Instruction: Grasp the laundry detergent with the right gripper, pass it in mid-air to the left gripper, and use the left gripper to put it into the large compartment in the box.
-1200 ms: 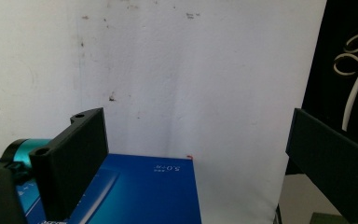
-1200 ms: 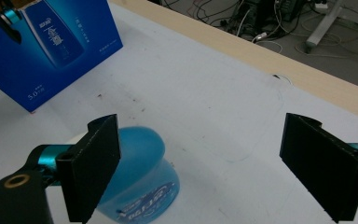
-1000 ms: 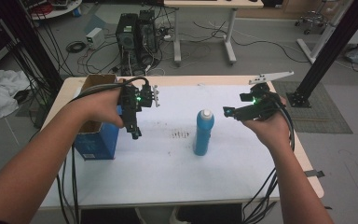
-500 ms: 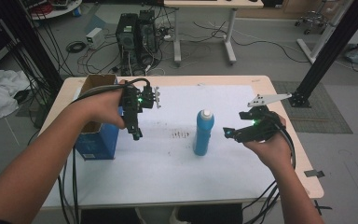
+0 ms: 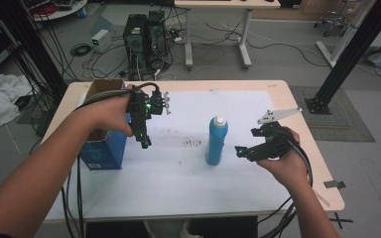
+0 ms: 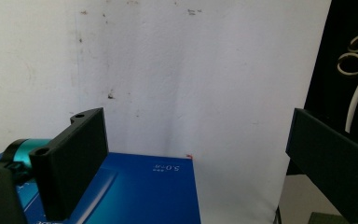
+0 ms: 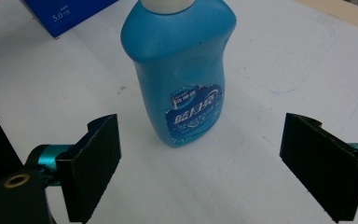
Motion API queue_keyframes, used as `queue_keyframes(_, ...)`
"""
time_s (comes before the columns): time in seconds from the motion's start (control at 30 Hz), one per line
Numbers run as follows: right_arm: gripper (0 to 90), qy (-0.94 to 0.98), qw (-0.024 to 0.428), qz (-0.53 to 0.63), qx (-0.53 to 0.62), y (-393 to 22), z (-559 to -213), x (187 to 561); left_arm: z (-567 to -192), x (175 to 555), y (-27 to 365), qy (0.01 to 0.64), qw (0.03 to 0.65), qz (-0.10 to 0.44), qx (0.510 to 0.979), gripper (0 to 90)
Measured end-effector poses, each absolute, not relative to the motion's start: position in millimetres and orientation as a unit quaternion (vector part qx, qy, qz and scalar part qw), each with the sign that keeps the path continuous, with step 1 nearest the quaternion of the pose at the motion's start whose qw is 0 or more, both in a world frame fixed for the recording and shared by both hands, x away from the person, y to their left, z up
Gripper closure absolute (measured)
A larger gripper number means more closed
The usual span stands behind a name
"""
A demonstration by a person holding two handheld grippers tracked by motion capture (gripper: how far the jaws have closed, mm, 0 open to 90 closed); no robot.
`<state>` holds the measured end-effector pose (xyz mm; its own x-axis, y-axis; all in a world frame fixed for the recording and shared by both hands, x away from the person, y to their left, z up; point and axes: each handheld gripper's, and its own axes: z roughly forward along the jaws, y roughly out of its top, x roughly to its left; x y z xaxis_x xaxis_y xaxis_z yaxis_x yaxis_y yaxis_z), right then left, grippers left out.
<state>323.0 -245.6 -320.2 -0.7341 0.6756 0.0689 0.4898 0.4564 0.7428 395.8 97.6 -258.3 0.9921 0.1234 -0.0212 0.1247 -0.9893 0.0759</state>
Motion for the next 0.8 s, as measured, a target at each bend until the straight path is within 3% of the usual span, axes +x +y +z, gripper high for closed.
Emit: queue_keyframes(0.8, 11.6, 0.825, 0.135, 0.344, 0.428, -217.5, -368.9, 306.7, -258.6, 392.8, 103.0, 0.064, 0.047, -0.004, 0.997, 5.6)
